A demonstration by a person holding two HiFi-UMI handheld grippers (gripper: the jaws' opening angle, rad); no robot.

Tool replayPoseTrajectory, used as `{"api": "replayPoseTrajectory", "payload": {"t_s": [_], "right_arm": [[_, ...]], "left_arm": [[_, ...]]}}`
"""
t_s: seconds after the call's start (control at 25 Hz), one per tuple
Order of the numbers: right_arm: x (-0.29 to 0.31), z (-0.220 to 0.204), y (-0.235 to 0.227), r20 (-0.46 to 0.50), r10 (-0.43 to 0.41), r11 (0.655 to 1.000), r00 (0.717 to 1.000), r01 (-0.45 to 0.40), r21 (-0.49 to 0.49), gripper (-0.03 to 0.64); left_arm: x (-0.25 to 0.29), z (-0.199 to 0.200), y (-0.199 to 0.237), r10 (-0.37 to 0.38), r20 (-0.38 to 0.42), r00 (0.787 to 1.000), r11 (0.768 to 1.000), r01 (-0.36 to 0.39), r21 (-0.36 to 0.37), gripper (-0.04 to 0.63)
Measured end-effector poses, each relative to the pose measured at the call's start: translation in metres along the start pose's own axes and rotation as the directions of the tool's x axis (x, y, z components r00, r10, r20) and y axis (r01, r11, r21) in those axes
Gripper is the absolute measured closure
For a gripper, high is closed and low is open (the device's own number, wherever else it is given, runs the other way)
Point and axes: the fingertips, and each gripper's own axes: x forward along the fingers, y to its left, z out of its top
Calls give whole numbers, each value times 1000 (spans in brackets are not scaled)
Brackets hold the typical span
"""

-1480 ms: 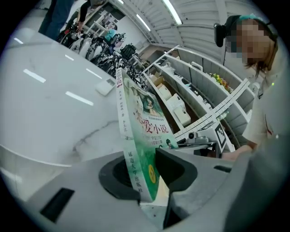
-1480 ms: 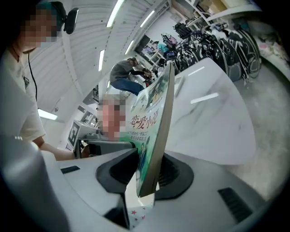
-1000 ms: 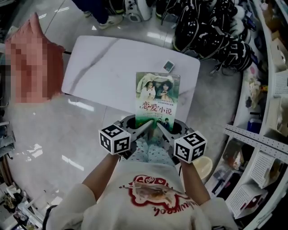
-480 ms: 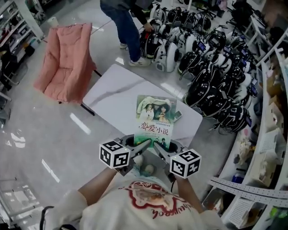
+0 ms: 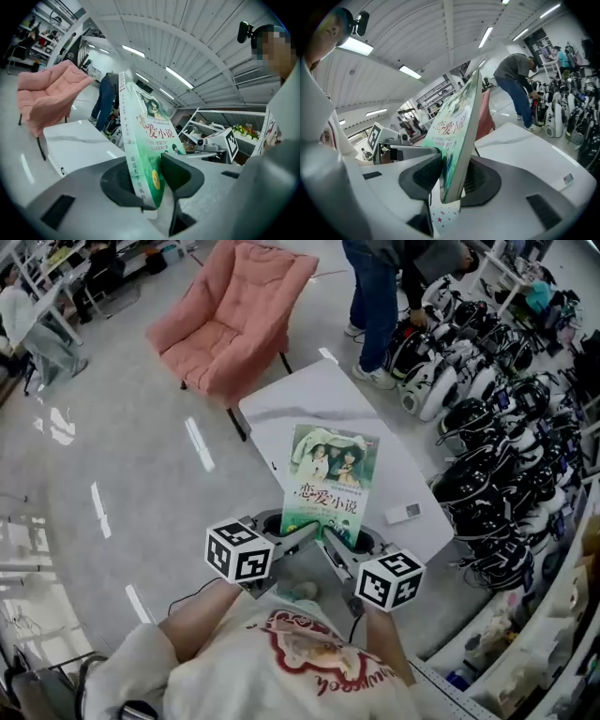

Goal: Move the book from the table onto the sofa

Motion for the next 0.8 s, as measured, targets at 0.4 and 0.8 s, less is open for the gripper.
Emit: {"api": "replayPoseTrajectory", "payload": {"t_s": [0.4,0.8], "right_arm": [[142,44,59,-106,137,986,985,-146,-79,500],[335,125,117,-120,210,969,970,-223,-107,497]], "left_arm": [[-93,55,115,144,133,981,988,-136,-70,472],[-193,155,279,207,168,964,978,-196,-76,472]]}}
